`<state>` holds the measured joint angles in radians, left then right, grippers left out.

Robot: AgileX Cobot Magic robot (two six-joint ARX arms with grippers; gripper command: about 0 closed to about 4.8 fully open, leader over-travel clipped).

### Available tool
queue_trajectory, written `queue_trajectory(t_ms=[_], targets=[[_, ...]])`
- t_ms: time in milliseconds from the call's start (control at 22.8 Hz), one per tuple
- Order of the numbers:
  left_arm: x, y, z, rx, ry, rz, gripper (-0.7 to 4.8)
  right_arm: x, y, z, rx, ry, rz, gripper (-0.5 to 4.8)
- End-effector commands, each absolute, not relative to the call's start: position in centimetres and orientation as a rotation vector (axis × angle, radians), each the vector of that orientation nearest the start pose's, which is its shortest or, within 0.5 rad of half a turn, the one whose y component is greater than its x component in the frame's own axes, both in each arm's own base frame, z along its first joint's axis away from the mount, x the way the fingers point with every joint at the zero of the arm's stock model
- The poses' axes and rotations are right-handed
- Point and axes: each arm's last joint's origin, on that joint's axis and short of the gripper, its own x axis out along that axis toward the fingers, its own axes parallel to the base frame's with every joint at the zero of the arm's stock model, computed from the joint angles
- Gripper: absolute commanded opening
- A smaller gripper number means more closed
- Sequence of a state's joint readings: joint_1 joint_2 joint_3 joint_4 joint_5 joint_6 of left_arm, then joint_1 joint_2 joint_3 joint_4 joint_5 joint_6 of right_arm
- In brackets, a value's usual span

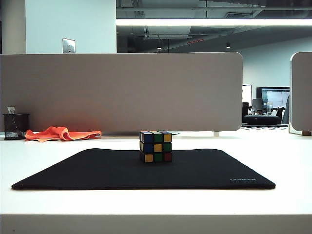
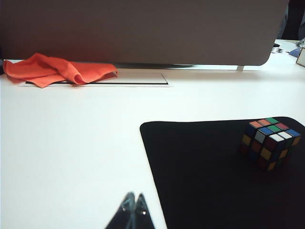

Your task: Pick up the cube on the right side of the mouse pad, then place it in the center of the mouse pad.

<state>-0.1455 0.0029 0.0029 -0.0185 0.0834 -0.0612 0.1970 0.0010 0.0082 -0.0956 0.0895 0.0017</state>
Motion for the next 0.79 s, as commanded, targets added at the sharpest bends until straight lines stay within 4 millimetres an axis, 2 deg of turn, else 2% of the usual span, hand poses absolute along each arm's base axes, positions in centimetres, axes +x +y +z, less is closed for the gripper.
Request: queue_trajectory(t_ms=[44,791], targets=[[9.61,-1.55,16.87,-0.034,-0.034,-0.199,-0.06,9.51,1.78,15.94,-0.036,0.067,0.155,0.08],[9.62,-1.54,16.76,-0.035,-0.023,-0.190,-0.06,9.51,1.75,15.94,-0.035,0.068,0.149,0.09]])
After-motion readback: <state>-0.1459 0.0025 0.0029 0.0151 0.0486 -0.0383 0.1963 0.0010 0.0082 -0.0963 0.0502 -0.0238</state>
